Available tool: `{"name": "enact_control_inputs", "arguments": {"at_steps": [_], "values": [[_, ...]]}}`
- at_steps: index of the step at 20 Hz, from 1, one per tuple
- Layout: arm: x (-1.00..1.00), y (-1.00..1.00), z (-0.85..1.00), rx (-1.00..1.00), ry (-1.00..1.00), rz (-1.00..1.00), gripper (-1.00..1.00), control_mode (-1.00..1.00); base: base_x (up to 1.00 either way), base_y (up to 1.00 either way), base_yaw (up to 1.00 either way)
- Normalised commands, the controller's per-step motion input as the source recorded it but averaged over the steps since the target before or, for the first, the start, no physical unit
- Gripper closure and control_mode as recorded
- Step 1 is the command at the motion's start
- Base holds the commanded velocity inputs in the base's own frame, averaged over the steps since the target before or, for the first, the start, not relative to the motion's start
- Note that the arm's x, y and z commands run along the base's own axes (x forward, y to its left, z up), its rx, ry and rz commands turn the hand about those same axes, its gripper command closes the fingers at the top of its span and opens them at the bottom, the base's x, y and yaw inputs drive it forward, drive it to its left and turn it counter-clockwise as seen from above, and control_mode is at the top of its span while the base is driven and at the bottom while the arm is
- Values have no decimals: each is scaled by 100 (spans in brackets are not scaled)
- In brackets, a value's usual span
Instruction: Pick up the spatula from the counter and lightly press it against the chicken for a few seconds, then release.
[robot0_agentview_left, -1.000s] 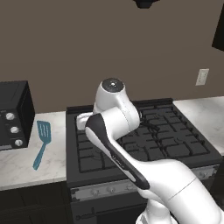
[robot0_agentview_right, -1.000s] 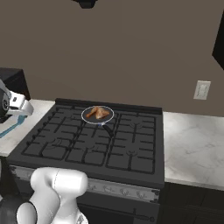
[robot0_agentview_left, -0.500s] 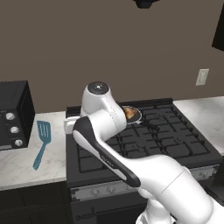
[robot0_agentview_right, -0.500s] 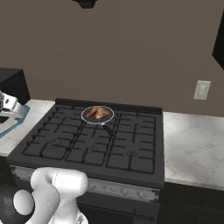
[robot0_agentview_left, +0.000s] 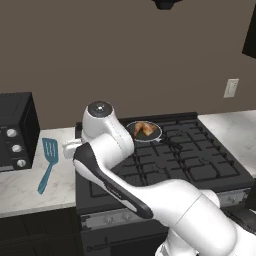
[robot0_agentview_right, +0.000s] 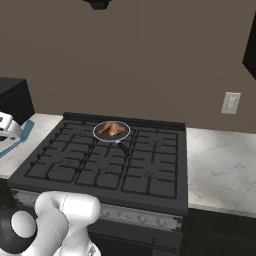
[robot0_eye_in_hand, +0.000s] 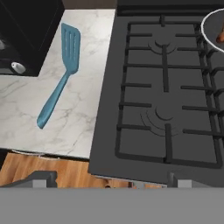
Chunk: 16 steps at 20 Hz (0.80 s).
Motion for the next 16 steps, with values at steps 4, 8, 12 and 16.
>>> {"name": "enact_control_inputs", "arguments": {"at_steps": [4,8,12,16], "values": [[5,29,-1,0,0,0,-100,-100,0,0,0],[5,36,-8,0,0,0,-100,-100,0,0,0],[7,31,-12,0,0,0,-100,-100,0,0,0],[8,26,-15,0,0,0,-100,-100,0,0,0]]}}
